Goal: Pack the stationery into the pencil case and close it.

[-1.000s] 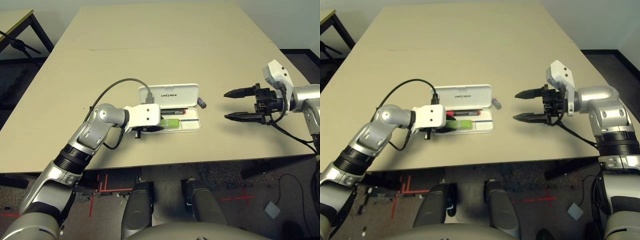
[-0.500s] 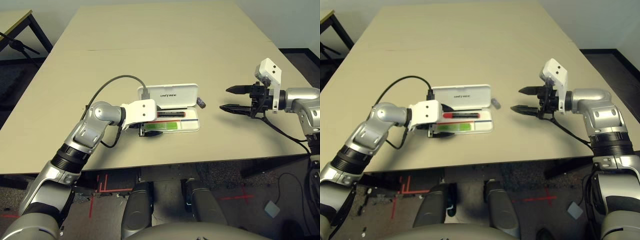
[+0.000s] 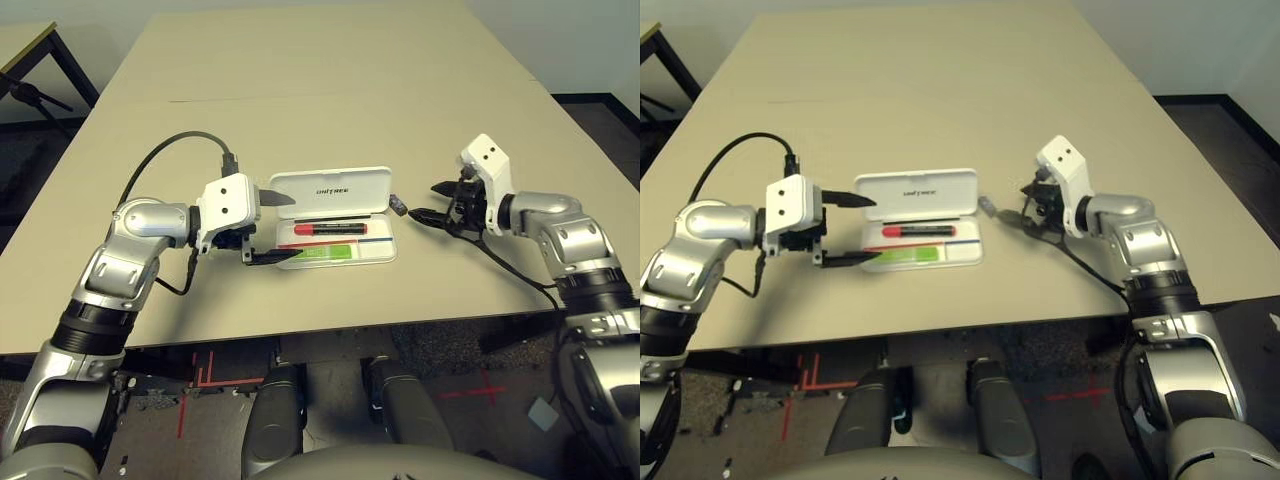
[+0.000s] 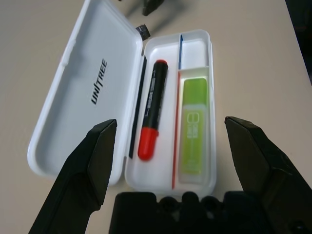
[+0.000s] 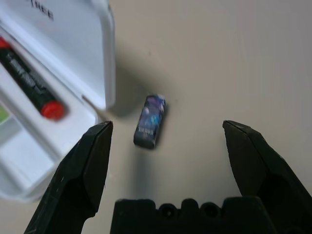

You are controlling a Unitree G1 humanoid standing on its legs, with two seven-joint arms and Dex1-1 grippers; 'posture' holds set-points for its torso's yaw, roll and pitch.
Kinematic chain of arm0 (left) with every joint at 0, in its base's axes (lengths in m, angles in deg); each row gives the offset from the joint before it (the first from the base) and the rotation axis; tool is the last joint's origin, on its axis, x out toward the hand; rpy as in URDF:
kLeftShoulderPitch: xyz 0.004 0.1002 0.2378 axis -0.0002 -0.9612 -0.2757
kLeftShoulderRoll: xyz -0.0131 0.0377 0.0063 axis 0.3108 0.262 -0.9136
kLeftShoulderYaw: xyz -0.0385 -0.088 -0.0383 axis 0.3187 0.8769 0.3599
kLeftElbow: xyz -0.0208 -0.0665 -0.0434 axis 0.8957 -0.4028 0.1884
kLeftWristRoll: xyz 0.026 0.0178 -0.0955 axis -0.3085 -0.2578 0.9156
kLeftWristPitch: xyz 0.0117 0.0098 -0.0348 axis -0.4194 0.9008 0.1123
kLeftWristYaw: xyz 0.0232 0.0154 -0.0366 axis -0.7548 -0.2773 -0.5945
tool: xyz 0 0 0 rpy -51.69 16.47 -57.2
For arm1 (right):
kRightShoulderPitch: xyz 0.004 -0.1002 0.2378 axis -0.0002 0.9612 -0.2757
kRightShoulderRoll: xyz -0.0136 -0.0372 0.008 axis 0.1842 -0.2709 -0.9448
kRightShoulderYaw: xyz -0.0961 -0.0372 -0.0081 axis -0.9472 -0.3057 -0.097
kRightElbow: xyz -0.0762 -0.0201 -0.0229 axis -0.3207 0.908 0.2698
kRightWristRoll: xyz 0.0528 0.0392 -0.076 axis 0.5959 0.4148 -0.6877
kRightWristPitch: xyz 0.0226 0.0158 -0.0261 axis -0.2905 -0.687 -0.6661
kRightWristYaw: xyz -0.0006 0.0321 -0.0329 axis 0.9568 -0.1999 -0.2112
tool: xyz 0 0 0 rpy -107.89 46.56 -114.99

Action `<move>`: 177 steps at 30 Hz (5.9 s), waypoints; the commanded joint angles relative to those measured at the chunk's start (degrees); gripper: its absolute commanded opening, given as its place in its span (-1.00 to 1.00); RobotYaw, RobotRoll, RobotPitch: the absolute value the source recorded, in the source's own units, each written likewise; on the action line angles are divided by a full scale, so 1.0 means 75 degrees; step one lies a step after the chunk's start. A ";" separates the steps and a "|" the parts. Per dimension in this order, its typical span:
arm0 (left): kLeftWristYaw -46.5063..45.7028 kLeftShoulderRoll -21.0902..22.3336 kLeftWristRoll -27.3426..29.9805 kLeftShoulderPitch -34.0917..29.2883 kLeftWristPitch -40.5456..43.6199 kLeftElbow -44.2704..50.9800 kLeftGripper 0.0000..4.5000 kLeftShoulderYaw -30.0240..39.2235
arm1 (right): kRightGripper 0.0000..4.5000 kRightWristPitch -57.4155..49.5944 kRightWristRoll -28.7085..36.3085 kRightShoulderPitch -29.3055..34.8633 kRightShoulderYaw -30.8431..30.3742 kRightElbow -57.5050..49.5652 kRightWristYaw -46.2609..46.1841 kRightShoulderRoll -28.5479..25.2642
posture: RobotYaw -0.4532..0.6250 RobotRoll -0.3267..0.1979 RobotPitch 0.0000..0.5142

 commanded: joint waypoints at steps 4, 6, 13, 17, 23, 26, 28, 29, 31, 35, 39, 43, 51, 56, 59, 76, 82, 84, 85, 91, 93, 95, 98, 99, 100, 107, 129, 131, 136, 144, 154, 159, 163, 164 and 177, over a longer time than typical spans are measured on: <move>0.0106 0.0130 0.0261 -0.0337 0.0085 0.0360 0.98 0.0148 | 1.00 0.0162 -0.0478 -0.0626 -0.0346 0.1087 -0.0391 0.0382 | -0.04 0.25 -0.43; 0.0082 0.0160 0.0320 -0.0454 0.0168 0.0504 0.98 0.0183 | 1.00 0.0221 -0.0567 -0.0706 -0.0399 0.1256 -0.0372 0.0434 | -0.03 0.25 -0.41; -0.0055 0.0271 0.0467 -0.0782 0.0402 0.0935 0.98 0.0333 | 1.00 0.0254 -0.0685 -0.0734 -0.0473 0.1485 -0.0280 0.0466 | -0.01 0.25 -0.31; -0.0115 0.0264 0.0527 -0.0867 0.0533 0.1106 0.98 0.0397 | 1.00 0.0270 -0.0707 -0.0695 -0.0499 0.1556 -0.0311 0.0516 | 0.00 0.25 -0.26; -0.0188 0.0286 0.0558 -0.0951 0.0624 0.1210 1.00 0.0455 | 0.60 0.0260 -0.0761 -0.0692 -0.0578 0.1720 -0.0405 0.0776 | 0.02 0.25 -0.23; -0.0221 0.0320 0.0575 -0.0968 0.0650 0.1204 1.00 0.0510 | 0.09 0.0268 -0.0746 -0.0715 -0.0544 0.1692 -0.0362 0.0822 | 0.02 0.25 -0.23; -0.0237 0.0335 0.0563 -0.0994 0.0629 0.1189 1.00 0.0527 | -0.26 0.0287 -0.0737 -0.0752 -0.0502 0.1647 -0.0288 0.0784 | 0.01 0.25 -0.25; -0.0241 0.0340 0.0555 -0.1006 0.0613 0.1178 1.00 0.0531 | -0.40 0.0331 -0.0737 -0.0776 -0.0483 0.1628 -0.0255 0.0749 | 0.01 0.25 -0.27; -0.0245 0.0346 0.0545 -0.1023 0.0589 0.1163 1.00 0.0531 | -0.77 0.0367 -0.0734 -0.0817 -0.0459 0.1579 -0.0175 0.0671 | 0.01 0.25 -0.27; -0.0251 0.0345 0.0507 -0.1001 0.0565 0.1081 1.00 0.0502 | -0.85 0.0344 -0.0601 -0.0950 -0.0413 0.1229 0.0483 0.0214 | 0.00 0.25 -0.30; -0.0211 0.0364 0.0473 -0.0958 0.0486 0.0922 1.00 0.0500 | -0.85 0.0433 -0.0442 -0.0918 -0.0563 0.0588 0.1947 -0.0767 | -0.02 0.25 -0.32; -0.0182 0.0358 0.0439 -0.0859 0.0376 0.0736 1.00 0.0459 | -0.85 0.0563 -0.0352 -0.0904 -0.0692 0.0099 0.2933 -0.1395 | -0.05 0.25 -0.37; -0.0163 0.0304 0.0364 -0.0601 0.0157 0.0396 1.00 0.0351 | -0.85 0.0372 -0.0035 -0.0704 -0.1076 -0.1197 0.4283 -0.1839 | -0.06 0.25 -0.45; -0.0192 0.0266 0.0345 -0.0538 0.0123 0.0380 1.00 0.0300 | -0.85 0.0435 -0.0040 -0.0447 -0.1376 -0.1818 0.4367 -0.1665 | -0.05 0.25 -0.47; -0.0209 0.0253 0.0333 -0.0542 0.0114 0.0402 1.00 0.0292 | -0.85 0.0506 -0.0010 -0.0326 -0.1456 -0.2028 0.4207 -0.1468 | -0.04 0.25 -0.49; -0.0323 0.0221 0.0300 -0.0630 0.0178 0.0566 1.00 0.0307 | -0.85 0.1928 -0.0629 0.0048 -0.2050 -0.1875 0.3628 -0.0936 | -0.01 0.25 -0.53; -0.0307 0.0209 0.0289 -0.0609 0.0166 0.0540 1.00 0.0292 | -0.85 0.2235 -0.0754 0.0094 -0.2080 -0.1667 0.3577 -0.0895 | -0.01 0.25 -0.53; -0.0301 0.0207 0.0288 -0.0607 0.0167 0.0541 1.00 0.0282 | -0.85 0.2282 -0.0769 0.0137 -0.2097 -0.1630 0.3626 -0.0895 | -0.02 0.25 -0.53; -0.0300 0.0206 0.0288 -0.0605 0.0168 0.0538 1.00 0.0278 | -0.85 0.2299 -0.0783 0.0157 -0.2106 -0.1604 0.3644 -0.0896 | -0.01 0.25 -0.53; -0.0322 0.0201 0.0303 -0.0607 0.0233 0.0521 1.00 0.0267 | -0.85 0.2369 -0.0826 0.0232 -0.2129 -0.1540 0.3694 -0.0868 | -0.02 0.25 -0.52; -0.0327 0.0186 0.0288 -0.0589 0.0206 0.0479 1.00 0.0258 | -0.52 0.2409 -0.0850 0.0234 -0.2132 -0.1501 0.3674 -0.0832 | -0.02 0.25 -0.52; -0.0354 0.0158 0.0287 -0.0575 0.0209 0.0413 1.00 0.0269 | -0.23 0.2424 -0.0858 0.0224 -0.2119 -0.1474 0.3669 -0.0795 | -0.02 0.25 -0.52; -0.0417 0.0111 0.0306 -0.0564 0.0247 0.0335 1.00 0.0316 | 0.31 0.2453 -0.0852 0.0196 -0.2088 -0.1426 0.3689 -0.0771 | -0.02 0.25 -0.51; -0.0428 0.0103 0.0318 -0.0559 0.0259 0.0315 1.00 0.0326 | 0.46 0.2464 -0.0847 0.0183 -0.2078 -0.1402 0.3700 -0.0772 | -0.02 0.25 -0.51; -0.0453 0.0094 0.0324 -0.0548 0.0267 0.0284 1.00 0.0339 | 0.64 0.2477 -0.0829 0.0168 -0.2058 -0.1379 0.3721 -0.0782 | -0.02 0.25 -0.51; -0.1564 -0.0115 0.0200 -0.0050 0.1054 -0.0556 1.00 0.0749 | 0.99 0.2070 0.0160 -0.0171 -0.1220 -0.1140 0.4475 -0.1235 | -0.04 0.25 -0.50; -0.1830 0.0319 -0.0648 0.1674 0.0887 -0.3390 -0.95 0.0660 | 1.00 0.3150 0.0942 -0.0429 0.0462 0.1385 0.5516 -0.2440 | -0.14 0.25 -0.50; -0.2023 0.0177 -0.0867 0.2059 0.1065 -0.3771 -0.98 0.0529 | 1.00 0.3138 0.0965 -0.0356 0.0487 0.1340 0.5487 -0.2438 | -0.14 0.25 -0.51; -0.2316 -0.0415 -0.1301 0.2910 0.1148 -0.4602 -0.98 0.0178 | 1.00 0.2976 0.1029 -0.0227 0.0531 0.1110 0.5397 -0.2366 | -0.17 0.25 -0.53; -0.2237 -0.1487 -0.1727 0.3612 0.0575 -0.5596 -0.98 -0.0345 | 1.00 0.2665 0.1243 0.0132 0.0643 0.0530 0.5220 -0.2372 | -0.22 0.25 -0.55; -0.1469 -0.2127 -0.1495 0.3438 0.1234 -0.3746 -0.98 -0.0785 | 1.00 0.2467 0.1393 0.0337 0.0696 0.0205 0.5055 -0.2421 | -0.24 0.25 -0.55; -0.1074 -0.1901 -0.1428 0.2961 0.1886 -0.2244 -0.98 -0.0978 | 1.00 0.2474 0.1395 0.0257 0.0631 0.0280 0.5062 -0.2366 | -0.21 0.25 -0.53; -0.0917 -0.1680 -0.1431 0.2465 0.2352 -0.1177 -0.98 -0.1214 | 1.00 0.2536 0.1376 0.0165 0.0565 0.0396 0.5080 -0.2266 | -0.19 0.25 -0.52; -0.0899 -0.1632 -0.1456 0.2331 0.2431 -0.0966 -0.98 -0.1279 | 1.00 0.2544 0.1372 0.0143 0.0548 0.0416 0.5082 -0.2235 | -0.18 0.25 -0.52; -0.0763 -0.0992 -0.1745 0.1651 0.2124 -0.0243 -0.98 -0.1768 | 1.00 0.2584 0.1348 0.0025 0.0495 0.0533 0.5119 -0.2058 | -0.16 0.25 -0.51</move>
